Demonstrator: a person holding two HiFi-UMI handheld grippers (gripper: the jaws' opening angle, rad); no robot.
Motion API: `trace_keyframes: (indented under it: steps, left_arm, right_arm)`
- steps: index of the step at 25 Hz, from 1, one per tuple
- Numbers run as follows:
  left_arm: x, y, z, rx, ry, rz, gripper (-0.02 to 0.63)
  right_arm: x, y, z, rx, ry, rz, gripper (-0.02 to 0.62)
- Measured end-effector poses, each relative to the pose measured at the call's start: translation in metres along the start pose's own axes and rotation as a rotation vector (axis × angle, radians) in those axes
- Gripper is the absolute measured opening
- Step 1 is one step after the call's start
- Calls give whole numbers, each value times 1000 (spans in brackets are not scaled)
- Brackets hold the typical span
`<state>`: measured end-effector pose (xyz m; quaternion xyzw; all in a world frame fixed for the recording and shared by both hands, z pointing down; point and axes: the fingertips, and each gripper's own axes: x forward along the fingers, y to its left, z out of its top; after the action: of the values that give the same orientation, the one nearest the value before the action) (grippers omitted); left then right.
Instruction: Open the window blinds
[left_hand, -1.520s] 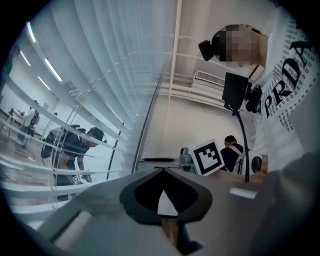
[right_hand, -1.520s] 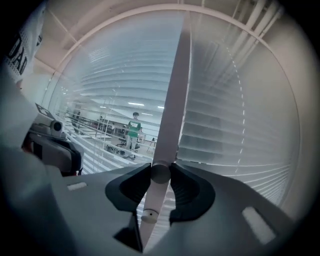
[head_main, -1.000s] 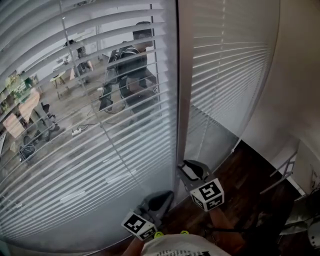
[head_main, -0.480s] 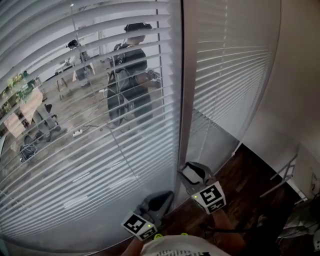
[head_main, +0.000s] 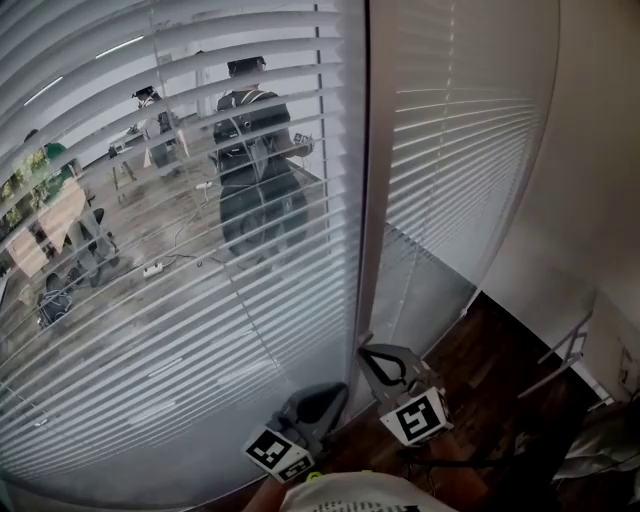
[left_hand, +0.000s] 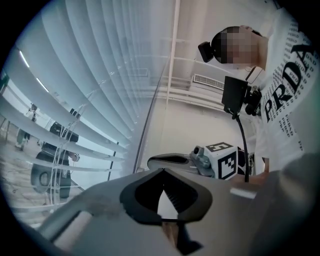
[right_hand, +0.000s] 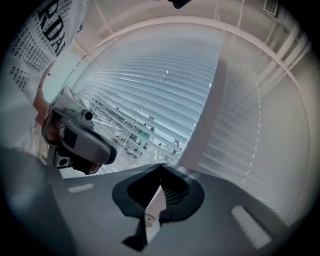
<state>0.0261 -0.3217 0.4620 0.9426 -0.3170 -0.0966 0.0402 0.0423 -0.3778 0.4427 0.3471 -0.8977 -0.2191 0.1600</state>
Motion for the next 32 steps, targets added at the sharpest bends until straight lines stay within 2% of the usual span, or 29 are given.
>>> trace_keyframes:
  steps: [11,21,32]
  left_arm:
    - [2,-2,-5,0,-4,3,-9]
    - [2,-6,-11,-3,-7,3,-9]
    - [-6,6,-2,-7,-5,1,-9]
  right_arm:
    - [1,22,-6,31,3,58,8]
    - [-1,27,-8,21,0,57,8]
    - [12,27,3,15,3,55,8]
